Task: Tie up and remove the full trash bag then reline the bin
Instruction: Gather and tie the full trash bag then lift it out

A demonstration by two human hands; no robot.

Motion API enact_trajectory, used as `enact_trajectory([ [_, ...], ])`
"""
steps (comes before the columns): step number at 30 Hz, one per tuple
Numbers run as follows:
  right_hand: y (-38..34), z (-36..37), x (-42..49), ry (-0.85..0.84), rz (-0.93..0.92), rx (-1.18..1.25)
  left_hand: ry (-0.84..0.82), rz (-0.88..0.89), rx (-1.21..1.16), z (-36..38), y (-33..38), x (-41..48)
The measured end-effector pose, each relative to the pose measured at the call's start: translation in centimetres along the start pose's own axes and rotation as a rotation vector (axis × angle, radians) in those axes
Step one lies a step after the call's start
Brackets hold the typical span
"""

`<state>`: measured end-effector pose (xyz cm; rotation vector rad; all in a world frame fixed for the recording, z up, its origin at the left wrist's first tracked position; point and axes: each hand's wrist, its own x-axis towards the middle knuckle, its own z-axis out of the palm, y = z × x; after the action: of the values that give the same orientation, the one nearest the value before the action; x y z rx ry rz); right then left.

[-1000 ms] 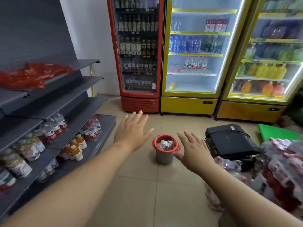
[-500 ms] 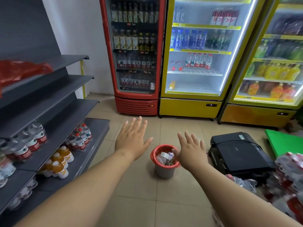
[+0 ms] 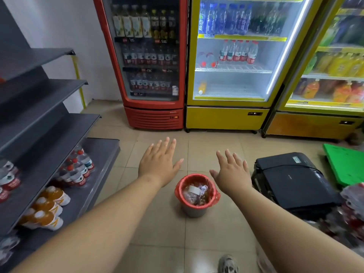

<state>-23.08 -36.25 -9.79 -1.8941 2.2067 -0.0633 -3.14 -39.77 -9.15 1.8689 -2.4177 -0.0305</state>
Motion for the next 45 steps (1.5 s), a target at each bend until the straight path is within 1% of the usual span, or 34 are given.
enact_trajectory([
  [4,2.1,0.6,5.2,-0.035,-0.017,-0.001,-0.032,-0.029,0.000,2.3,1.1,4.8],
  [9,6.1,2.0,12.5,-0.098,-0.060,-0.019,-0.074,-0.114,-0.013,5.9,3.2,11.0],
  [16,11.7,6.7,21.4,-0.185,-0.113,-0.019,-0.170,-0.248,-0.016,13.0,5.0,17.1],
  [25,15.9,18.0,28.0,-0.299,-0.015,0.048,-0.309,-0.354,0.024,24.8,3.0,19.4],
  [32,18.4,29.8,32.5,-0.364,0.074,0.147,-0.362,-0.368,0.012,37.2,-0.3,21.2],
  [35,19.5,35.6,34.2,-0.391,0.121,0.187,-0.384,-0.374,-0.027,42.9,-1.8,22.1],
  [38,20.9,41.3,35.5,-0.438,0.179,0.227,-0.369,-0.367,-0.070,48.3,-3.1,22.9],
  [40,21.9,43.9,36.4,-0.477,0.221,0.274,-0.401,-0.407,-0.142,51.1,-4.0,23.7],
  [42,22.9,47.2,37.4,-0.486,0.243,0.335,-0.423,-0.468,-0.274,54.5,-4.8,24.4],
  [45,23.9,50.2,38.8,-0.528,0.312,0.405,-0.471,-0.559,-0.505,58.3,-5.4,25.4],
])
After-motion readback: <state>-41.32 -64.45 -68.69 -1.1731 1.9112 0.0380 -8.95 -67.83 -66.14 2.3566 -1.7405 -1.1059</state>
